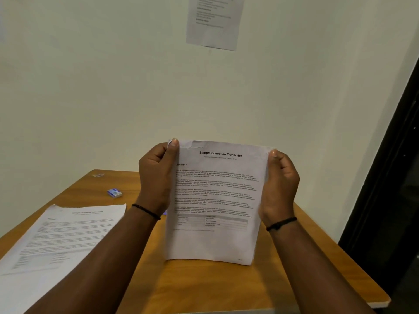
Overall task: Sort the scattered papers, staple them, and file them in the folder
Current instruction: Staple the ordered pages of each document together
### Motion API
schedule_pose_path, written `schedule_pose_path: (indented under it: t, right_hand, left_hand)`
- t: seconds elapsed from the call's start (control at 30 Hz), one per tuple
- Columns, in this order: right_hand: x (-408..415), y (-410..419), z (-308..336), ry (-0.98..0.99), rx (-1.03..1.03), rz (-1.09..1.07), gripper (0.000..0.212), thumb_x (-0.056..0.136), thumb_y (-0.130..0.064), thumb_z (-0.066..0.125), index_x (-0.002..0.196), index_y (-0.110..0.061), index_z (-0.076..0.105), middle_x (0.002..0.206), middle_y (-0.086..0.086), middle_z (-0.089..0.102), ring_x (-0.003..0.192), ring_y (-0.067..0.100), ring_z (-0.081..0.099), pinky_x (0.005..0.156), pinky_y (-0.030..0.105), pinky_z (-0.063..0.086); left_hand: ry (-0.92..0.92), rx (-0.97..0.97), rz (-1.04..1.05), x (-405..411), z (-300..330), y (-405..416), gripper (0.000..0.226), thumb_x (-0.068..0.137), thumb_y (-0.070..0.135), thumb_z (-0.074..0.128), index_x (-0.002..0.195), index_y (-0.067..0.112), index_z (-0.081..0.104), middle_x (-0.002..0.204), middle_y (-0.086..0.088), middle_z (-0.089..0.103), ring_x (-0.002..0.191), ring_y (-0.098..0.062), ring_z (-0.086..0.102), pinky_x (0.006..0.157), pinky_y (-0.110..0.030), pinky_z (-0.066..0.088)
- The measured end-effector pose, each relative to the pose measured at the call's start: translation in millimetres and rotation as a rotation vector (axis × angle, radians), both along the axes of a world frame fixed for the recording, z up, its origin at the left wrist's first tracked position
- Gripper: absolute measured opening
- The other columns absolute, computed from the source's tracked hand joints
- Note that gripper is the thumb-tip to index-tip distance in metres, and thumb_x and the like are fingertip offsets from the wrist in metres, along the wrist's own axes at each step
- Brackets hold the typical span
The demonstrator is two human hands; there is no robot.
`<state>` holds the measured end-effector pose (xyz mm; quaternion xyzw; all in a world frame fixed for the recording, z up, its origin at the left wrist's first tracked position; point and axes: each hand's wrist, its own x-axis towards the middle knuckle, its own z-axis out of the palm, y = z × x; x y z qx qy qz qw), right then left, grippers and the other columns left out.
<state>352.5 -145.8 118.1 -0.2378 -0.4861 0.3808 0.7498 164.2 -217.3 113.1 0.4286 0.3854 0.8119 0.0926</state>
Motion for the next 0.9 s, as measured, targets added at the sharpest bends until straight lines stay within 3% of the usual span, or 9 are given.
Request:
schedule_pose_path:
  t: [0.13, 0.3, 0.43, 0.53, 0.6, 0.7, 0.8, 0.9]
  right_hand:
    - [0.0, 3.3, 2.0, -0.082, 0.061, -0.037, 0.015, 0.102, -0.019, 0.053, 0.092, -0.021, 0.064, 0.093, -0.013, 0.067, 0.085, 0.004, 0.062, 0.075, 0.020, 0.053]
    - [-2.6, 2.1, 3.8, -0.061, 0.065, -0.059, 0.021, 0.103, -0.016, 0.050, 0.087, -0.018, 0.064, 0.085, -0.011, 0.066, 0.076, -0.001, 0.061, 0.067, 0.015, 0.050]
    - [-5.5, -0.7, 5.9, -0.040, 0.056, -0.013, 0.026, 0.105, -0.025, 0.047, 0.086, -0.016, 0.063, 0.074, -0.013, 0.064, 0.070, 0.001, 0.059, 0.064, 0.018, 0.050]
    - [-6.1, -0.2, -16.7, -0.137, -0.008, 0.076, 0.022, 0.099, -0.034, 0.055, 0.089, -0.016, 0.062, 0.078, -0.005, 0.066, 0.073, 0.009, 0.063, 0.065, 0.027, 0.054]
    - [-3.7, -2.0, -41.4, -0.182, -0.068, 0.174, 0.022, 0.094, -0.032, 0.062, 0.102, -0.011, 0.066, 0.094, 0.004, 0.074, 0.089, 0.021, 0.071, 0.074, 0.034, 0.059]
    - [-3.2, -8.9, -60.4, -0.196, -0.123, 0.258, 0.029, 0.092, -0.019, 0.067, 0.117, -0.004, 0.067, 0.105, 0.006, 0.075, 0.099, 0.021, 0.072, 0.075, 0.025, 0.058]
    - [-8.3, -12.9, -48.1, -0.189, -0.120, 0.268, 0.027, 0.091, -0.017, 0.069, 0.113, 0.000, 0.067, 0.099, 0.005, 0.076, 0.094, 0.018, 0.073, 0.070, 0.021, 0.057]
    - [-12.3, -12.5, -34.9, -0.160, -0.112, 0.275, 0.024, 0.092, -0.017, 0.068, 0.107, 0.001, 0.069, 0.095, 0.005, 0.076, 0.088, 0.017, 0.074, 0.067, 0.021, 0.057]
  left_hand:
    - [-0.034, -0.008, -0.078, -2.6, 1.3, -1.6, 0.031, 0.099, 0.023, 0.059, 0.098, -0.005, 0.071, 0.088, -0.011, 0.068, 0.077, -0.014, 0.059, 0.068, -0.024, 0.051]
    - [-0.039, 0.002, -0.115, -0.8, 5.6, -3.4, 0.023, 0.100, 0.018, 0.057, 0.101, 0.002, 0.073, 0.099, -0.008, 0.073, 0.088, -0.012, 0.065, 0.076, -0.022, 0.053]
    - [-0.025, -0.012, -0.183, -1.8, 3.3, -6.2, 0.023, 0.100, 0.021, 0.055, 0.102, 0.006, 0.073, 0.097, -0.008, 0.072, 0.088, -0.015, 0.066, 0.076, -0.026, 0.054]
    - [0.009, -0.143, -0.276, -2.3, -17.2, -9.5, 0.024, 0.094, 0.027, 0.058, 0.102, 0.009, 0.072, 0.094, -0.004, 0.076, 0.084, -0.016, 0.071, 0.071, -0.025, 0.056]
    - [0.027, -0.275, -0.337, -0.4, -41.6, -9.4, 0.026, 0.089, 0.026, 0.064, 0.104, 0.006, 0.070, 0.097, -0.005, 0.077, 0.087, -0.020, 0.074, 0.070, -0.024, 0.057]
    - [0.014, -0.350, -0.340, -2.3, -61.9, -10.6, 0.027, 0.087, 0.019, 0.069, 0.109, 0.003, 0.070, 0.102, -0.007, 0.077, 0.094, -0.027, 0.074, 0.072, -0.027, 0.059]
    - [0.034, -0.308, -0.300, -10.4, -51.1, -13.2, 0.029, 0.087, 0.019, 0.069, 0.110, 0.001, 0.070, 0.102, -0.009, 0.077, 0.094, -0.026, 0.074, 0.078, -0.033, 0.061]
    - [0.063, -0.279, -0.289, -15.3, -38.5, -13.7, 0.030, 0.084, 0.025, 0.068, 0.107, 0.005, 0.071, 0.101, -0.006, 0.077, 0.091, -0.021, 0.074, 0.073, -0.025, 0.059]
